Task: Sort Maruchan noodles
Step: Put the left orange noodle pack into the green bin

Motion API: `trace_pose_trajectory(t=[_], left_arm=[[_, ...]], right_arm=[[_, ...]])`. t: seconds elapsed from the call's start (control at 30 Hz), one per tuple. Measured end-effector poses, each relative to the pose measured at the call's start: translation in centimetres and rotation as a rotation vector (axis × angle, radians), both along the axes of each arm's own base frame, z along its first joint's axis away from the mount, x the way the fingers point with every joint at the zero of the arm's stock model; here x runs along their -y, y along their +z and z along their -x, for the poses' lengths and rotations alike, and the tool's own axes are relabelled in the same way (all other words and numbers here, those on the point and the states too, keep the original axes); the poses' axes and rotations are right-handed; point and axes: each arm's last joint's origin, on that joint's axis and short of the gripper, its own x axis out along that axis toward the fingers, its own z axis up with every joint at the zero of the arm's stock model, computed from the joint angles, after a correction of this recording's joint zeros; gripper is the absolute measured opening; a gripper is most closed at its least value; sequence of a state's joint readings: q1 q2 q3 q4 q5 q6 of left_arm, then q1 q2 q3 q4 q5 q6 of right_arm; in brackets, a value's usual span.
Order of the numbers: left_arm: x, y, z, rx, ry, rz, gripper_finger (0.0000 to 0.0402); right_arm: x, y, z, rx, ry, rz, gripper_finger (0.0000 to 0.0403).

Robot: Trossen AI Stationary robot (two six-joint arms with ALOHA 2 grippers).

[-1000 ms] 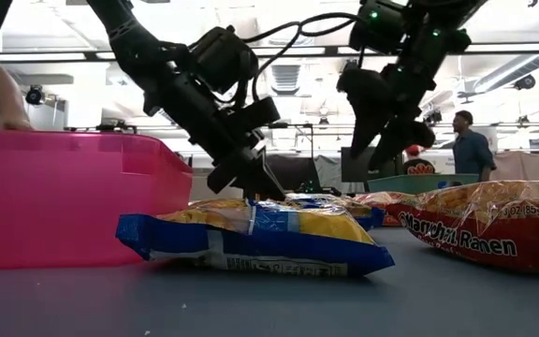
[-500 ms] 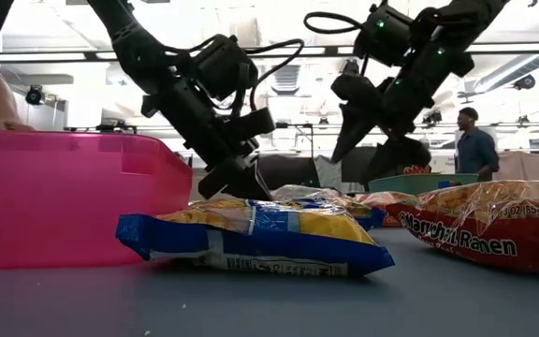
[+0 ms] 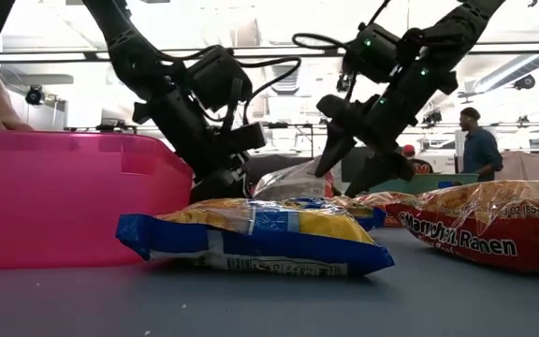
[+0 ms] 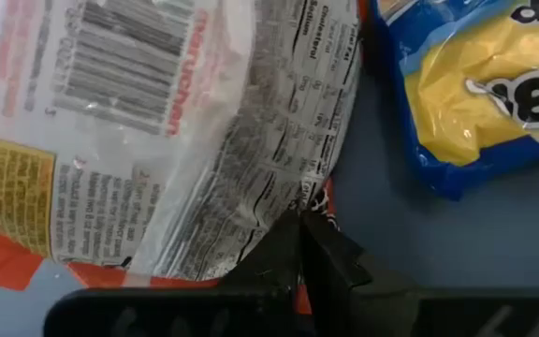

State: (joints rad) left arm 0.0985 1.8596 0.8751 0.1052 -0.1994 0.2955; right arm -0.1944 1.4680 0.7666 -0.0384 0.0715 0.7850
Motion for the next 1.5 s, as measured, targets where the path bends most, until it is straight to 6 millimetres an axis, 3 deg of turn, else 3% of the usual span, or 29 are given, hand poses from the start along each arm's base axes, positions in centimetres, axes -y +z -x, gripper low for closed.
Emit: trace_pose_trajectory(t=[0.3, 0.57, 1.17, 1.5], left_arm=[[0.0, -0.3, 0.3, 0.03, 0.015, 0.008, 0.0], [0.0, -0.3, 0.2, 0.038, 0.015, 0.007, 0.0], [-0.1, -0.2, 0.1, 0.055, 0.015, 0.005, 0.0], [0.0, 2.4, 0.7, 0.08, -0.033, -0.04, 0.0]], right_arm=[[0.4, -0.5, -1.3, 0.048, 0.086, 0.101, 0.032], [0.5, -2.5, -3.1, 0.115, 0.189, 0.158, 0.0308], [0.3, -2.1, -3.5, 0.175, 0.265, 0.174, 0.0128], [0.2, 0.2, -2.8, 0.205, 0.27, 0.213, 0.0099]])
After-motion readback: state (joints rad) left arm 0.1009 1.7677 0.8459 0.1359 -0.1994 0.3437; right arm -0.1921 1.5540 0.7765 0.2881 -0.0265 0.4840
